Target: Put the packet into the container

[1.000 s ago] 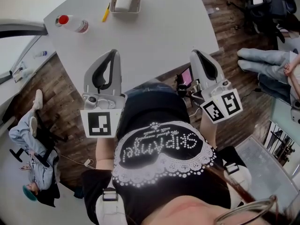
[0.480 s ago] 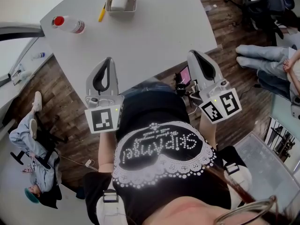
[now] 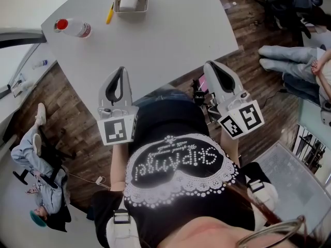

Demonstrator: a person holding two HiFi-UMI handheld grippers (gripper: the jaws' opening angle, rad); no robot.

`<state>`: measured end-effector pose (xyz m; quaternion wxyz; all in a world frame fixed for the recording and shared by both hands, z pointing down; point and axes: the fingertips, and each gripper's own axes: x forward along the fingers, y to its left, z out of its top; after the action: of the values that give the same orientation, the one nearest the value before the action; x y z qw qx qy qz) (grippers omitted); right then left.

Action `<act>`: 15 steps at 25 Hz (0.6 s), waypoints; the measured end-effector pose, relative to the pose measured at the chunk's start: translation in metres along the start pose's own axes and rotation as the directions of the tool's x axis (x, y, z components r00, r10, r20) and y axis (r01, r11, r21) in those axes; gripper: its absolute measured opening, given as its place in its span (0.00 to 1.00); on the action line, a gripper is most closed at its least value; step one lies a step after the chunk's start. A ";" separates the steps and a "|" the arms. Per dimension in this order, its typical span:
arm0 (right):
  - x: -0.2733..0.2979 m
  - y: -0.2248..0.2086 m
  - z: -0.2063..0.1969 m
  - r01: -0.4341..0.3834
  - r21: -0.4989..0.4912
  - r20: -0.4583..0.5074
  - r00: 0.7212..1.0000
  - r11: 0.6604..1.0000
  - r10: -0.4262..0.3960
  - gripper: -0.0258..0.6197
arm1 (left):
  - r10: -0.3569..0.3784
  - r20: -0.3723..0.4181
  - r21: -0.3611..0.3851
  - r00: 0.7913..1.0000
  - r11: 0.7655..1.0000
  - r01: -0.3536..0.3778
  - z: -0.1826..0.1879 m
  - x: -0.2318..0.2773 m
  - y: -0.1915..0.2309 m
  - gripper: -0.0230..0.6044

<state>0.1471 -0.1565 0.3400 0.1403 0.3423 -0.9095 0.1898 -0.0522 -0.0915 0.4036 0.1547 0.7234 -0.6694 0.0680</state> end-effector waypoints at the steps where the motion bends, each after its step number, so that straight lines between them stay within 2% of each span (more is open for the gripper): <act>1: -0.001 0.001 -0.003 -0.002 -0.003 -0.011 1.000 1.000 0.002 0.04 | 0.004 -0.002 -0.005 1.000 1.000 -0.004 0.001 0.001 0.001 0.04; 11: -0.001 0.001 -0.002 -0.014 -0.007 -0.005 1.000 1.000 0.014 0.04 | -0.009 0.013 -0.004 1.000 1.000 0.009 0.007 0.001 0.001 0.04; 15: -0.001 0.004 -0.002 -0.022 -0.006 -0.006 1.000 1.000 0.022 0.04 | 0.010 0.015 -0.025 1.000 1.000 -0.010 0.013 0.000 0.003 0.04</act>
<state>0.1454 -0.1518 0.3406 0.1419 0.3314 -0.9133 0.1893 -0.0564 -0.0963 0.3915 0.1582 0.7186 -0.6750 0.0552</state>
